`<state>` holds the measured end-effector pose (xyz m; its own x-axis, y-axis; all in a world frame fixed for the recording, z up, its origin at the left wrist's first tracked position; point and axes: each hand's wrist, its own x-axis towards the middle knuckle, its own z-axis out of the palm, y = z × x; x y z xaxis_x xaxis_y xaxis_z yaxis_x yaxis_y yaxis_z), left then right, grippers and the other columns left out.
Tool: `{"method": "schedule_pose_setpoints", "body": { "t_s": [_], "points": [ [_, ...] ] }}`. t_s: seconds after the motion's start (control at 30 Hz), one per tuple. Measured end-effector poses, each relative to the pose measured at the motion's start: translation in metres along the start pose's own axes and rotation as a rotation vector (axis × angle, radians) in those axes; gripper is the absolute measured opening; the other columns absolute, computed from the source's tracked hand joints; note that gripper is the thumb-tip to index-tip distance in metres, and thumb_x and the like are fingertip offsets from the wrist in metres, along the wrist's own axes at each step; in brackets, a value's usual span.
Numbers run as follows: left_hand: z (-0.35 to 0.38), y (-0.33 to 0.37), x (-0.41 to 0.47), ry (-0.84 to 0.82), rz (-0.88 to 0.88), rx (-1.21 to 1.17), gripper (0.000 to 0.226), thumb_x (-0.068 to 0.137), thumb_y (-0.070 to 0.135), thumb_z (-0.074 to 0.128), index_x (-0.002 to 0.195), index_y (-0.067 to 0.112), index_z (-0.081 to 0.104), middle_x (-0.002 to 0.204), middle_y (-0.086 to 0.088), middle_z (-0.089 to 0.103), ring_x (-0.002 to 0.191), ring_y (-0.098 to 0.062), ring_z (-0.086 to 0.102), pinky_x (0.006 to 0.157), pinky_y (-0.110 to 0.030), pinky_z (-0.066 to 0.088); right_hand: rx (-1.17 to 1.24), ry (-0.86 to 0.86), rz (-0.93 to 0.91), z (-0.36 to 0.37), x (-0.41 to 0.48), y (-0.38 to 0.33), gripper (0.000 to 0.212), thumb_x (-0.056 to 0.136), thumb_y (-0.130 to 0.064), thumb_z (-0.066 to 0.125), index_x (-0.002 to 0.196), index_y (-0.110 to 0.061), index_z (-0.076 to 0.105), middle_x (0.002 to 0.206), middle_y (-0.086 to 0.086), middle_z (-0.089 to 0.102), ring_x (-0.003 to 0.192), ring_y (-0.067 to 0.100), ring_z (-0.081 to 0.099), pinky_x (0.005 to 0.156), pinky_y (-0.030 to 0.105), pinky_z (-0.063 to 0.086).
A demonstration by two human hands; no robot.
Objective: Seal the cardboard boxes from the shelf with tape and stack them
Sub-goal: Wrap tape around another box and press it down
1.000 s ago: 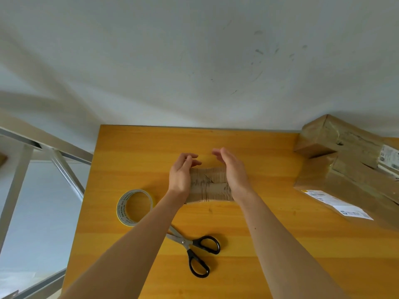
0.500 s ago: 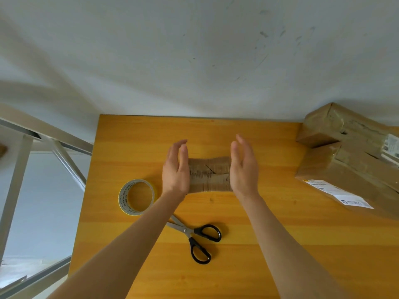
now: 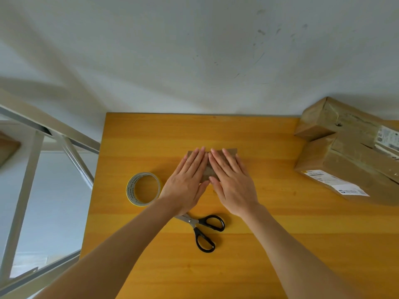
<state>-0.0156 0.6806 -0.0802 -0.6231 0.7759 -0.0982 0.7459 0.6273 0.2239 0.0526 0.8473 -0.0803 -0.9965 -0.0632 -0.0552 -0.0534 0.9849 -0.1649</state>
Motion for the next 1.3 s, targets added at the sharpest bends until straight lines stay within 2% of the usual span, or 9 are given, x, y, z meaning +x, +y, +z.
{"method": "schedule_pose_setpoints", "body": {
  "t_s": [0.1,0.2,0.27,0.37,0.43,0.5,0.63,1.0,1.3],
  "points": [
    [0.001,0.005,0.003,-0.011,-0.145,-0.424,0.061,0.103,0.034,0.023,0.144,0.021,-0.020,0.152,0.006,-0.033,0.140,-0.010,-0.030,0.116,-0.027,-0.010,0.044,-0.024,0.039,-0.003,0.003,-0.004,0.059,0.103,-0.049,0.009,0.153,-0.019,0.013,0.162,-0.004,0.009,0.151,0.018,0.002,0.123,0.040,0.007],
    [-0.002,0.017,0.008,0.029,-0.325,-0.929,0.067,0.104,0.025,0.030,0.138,0.036,-0.027,0.146,0.016,-0.039,0.138,-0.001,-0.028,0.114,-0.020,0.005,0.342,0.023,0.296,-0.002,0.008,-0.015,0.066,0.099,-0.055,0.010,0.153,-0.020,-0.004,0.161,-0.008,-0.015,0.148,0.015,-0.019,0.118,0.026,-0.009],
    [-0.005,0.022,0.011,0.085,-0.416,-1.059,0.068,0.104,0.024,0.031,0.142,0.035,-0.024,0.153,0.010,-0.032,0.136,0.004,-0.023,0.108,-0.012,0.007,0.413,0.004,0.381,-0.002,0.012,-0.019,0.071,0.095,-0.057,0.011,0.153,-0.020,-0.008,0.159,-0.010,-0.022,0.146,0.017,-0.023,0.117,0.027,-0.009],
    [-0.008,0.026,0.015,0.112,-0.451,-1.119,0.065,0.104,0.022,0.031,0.146,0.034,-0.017,0.157,0.005,-0.022,0.143,-0.006,-0.017,0.110,-0.014,0.009,0.202,-0.087,0.368,-0.006,0.014,-0.020,0.075,0.093,-0.061,0.005,0.152,-0.021,-0.017,0.157,-0.007,-0.029,0.144,0.019,-0.027,0.116,0.033,-0.012],
    [-0.011,0.026,0.010,0.090,-0.438,-0.967,0.063,0.104,0.026,0.028,0.147,0.032,-0.016,0.155,0.004,-0.027,0.145,-0.013,-0.017,0.114,-0.020,0.012,0.078,-0.098,0.316,-0.012,0.010,-0.020,0.070,0.095,-0.058,-0.001,0.152,-0.020,-0.017,0.158,-0.004,-0.027,0.145,0.018,-0.026,0.118,0.037,-0.013],
    [-0.009,0.026,-0.003,0.111,-0.349,-0.548,0.057,0.103,0.031,0.020,0.150,0.024,-0.013,0.155,0.001,-0.028,0.144,-0.016,-0.022,0.119,-0.030,0.003,0.015,-0.081,0.193,-0.015,-0.003,-0.024,0.064,0.100,-0.052,0.000,0.154,-0.018,-0.004,0.161,-0.003,-0.013,0.148,0.017,-0.015,0.120,0.038,-0.010],
    [0.000,0.028,-0.024,0.005,-0.087,-0.043,0.067,0.096,0.030,0.017,0.147,0.013,-0.024,0.154,0.000,-0.030,0.142,-0.015,-0.028,0.120,-0.037,-0.005,-0.035,-0.076,0.062,-0.016,-0.020,-0.031,0.058,0.103,-0.040,0.013,0.151,-0.011,0.028,0.159,0.003,0.023,0.148,0.019,0.014,0.121,0.041,0.014],
    [-0.008,0.033,-0.018,-0.168,-0.190,0.183,0.078,0.096,0.018,0.031,0.140,-0.001,-0.031,0.147,-0.018,-0.040,0.138,-0.028,-0.034,0.118,-0.040,-0.012,-0.056,-0.133,0.050,-0.012,-0.015,-0.020,0.061,0.102,-0.048,0.012,0.154,-0.019,-0.002,0.159,-0.006,-0.010,0.146,0.009,-0.013,0.118,0.030,-0.011],
    [-0.013,0.054,-0.006,-0.163,-0.381,-0.215,0.082,0.094,0.020,0.034,0.135,-0.003,-0.034,0.141,-0.022,-0.046,0.129,-0.033,-0.045,0.114,-0.038,-0.017,0.033,-0.128,0.358,-0.009,-0.011,-0.041,0.075,0.104,-0.029,0.031,0.145,-0.009,-0.029,0.154,0.008,-0.035,0.141,0.020,-0.033,0.115,0.032,-0.019]
  ]
}}
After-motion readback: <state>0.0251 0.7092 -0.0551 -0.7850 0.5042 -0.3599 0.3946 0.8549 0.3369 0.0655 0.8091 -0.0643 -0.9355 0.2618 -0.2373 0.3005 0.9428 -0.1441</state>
